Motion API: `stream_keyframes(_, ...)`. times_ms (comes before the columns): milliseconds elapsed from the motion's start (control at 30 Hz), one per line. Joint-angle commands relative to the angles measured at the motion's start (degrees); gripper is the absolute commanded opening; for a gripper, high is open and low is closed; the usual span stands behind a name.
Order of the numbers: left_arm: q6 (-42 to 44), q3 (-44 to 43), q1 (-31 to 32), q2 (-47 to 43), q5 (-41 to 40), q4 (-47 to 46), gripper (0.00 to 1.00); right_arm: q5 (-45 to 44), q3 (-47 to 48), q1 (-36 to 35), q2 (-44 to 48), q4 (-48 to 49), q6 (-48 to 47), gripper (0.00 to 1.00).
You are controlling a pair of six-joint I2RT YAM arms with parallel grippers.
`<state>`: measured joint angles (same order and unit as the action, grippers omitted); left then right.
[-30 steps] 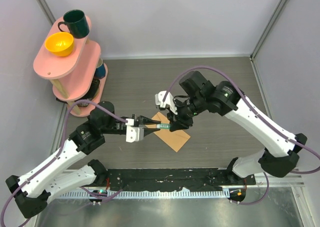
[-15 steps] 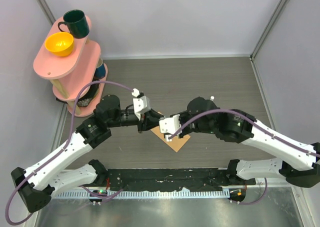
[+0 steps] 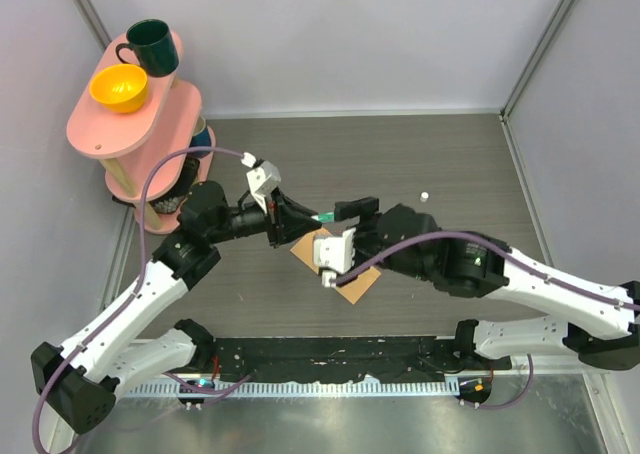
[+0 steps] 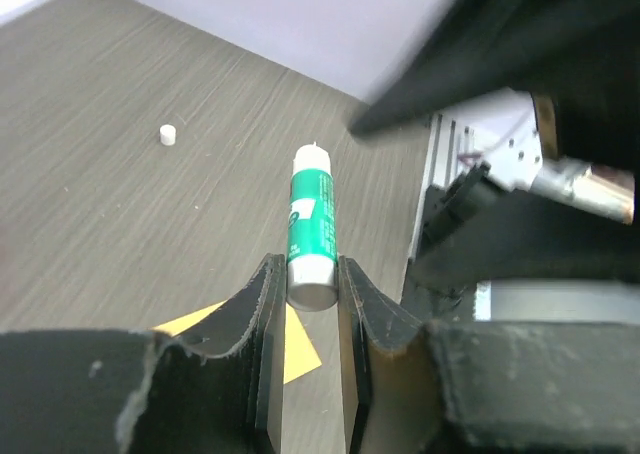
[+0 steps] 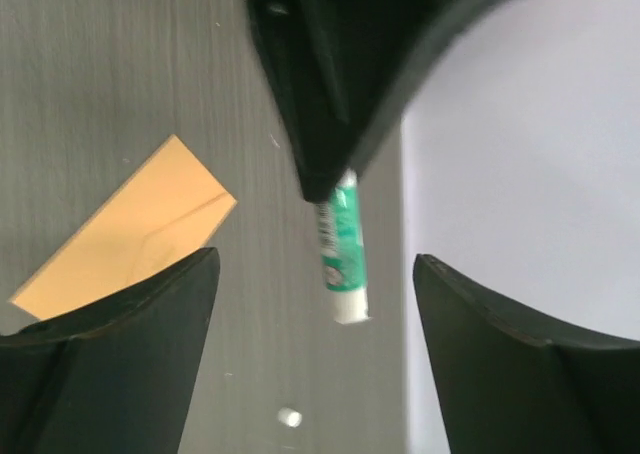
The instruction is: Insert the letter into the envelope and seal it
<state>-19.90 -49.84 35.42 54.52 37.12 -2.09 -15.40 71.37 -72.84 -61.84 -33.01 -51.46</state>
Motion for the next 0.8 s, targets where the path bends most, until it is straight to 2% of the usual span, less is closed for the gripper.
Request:
stream_keyframes(0,21.16,2.29,-0.18,-5.82,9.97,-2.24,0.0,14.55,11.55,7.96,-2.12,-10.61,14.79,0.87)
stream_keyframes(33,30.79,2.64,-0.18,-6.35,12.68,1.0,0.0,17.65,13.68,9.19,-3.62,-13.19,18.55,0.88)
stream_keyframes(100,39.37,2.47,-0.17,-7.58,15.5,5.23,0.0,22.93,19.82,11.05,-7.91,-21.16,20.69,0.88)
stream_keyframes(133,50.11,2.12,-0.09,-7.59,17.09,10.82,0.0,26.61,21.6,11.05,-9.42,-23.65,22.35,0.87)
stream_keyframes(233,63.35,2.03,0.09,-8.64,20.88,15.7,0.0,32.94,27.49,11.31,-14.77,-31.04,24.73,0.84)
stream_keyframes(367,73.56,1.77,0.53,-8.82,20.62,17.46,0.0,39.37,33.29,11.84,-19.62,-36.06,28.42,0.82)
stream_keyframes(600,80.27,2.03,1.23,-10.13,20.8,18.17,0.0,41.23,31.64,12.45,-21.3,-36.77,29.4,0.79)
stream_keyframes(767,81.42,3.17,2.37,-12.68,20.45,18.08,0.0,43.26,31.98,13.69,-22.18,-36.16,31.07,0.68)
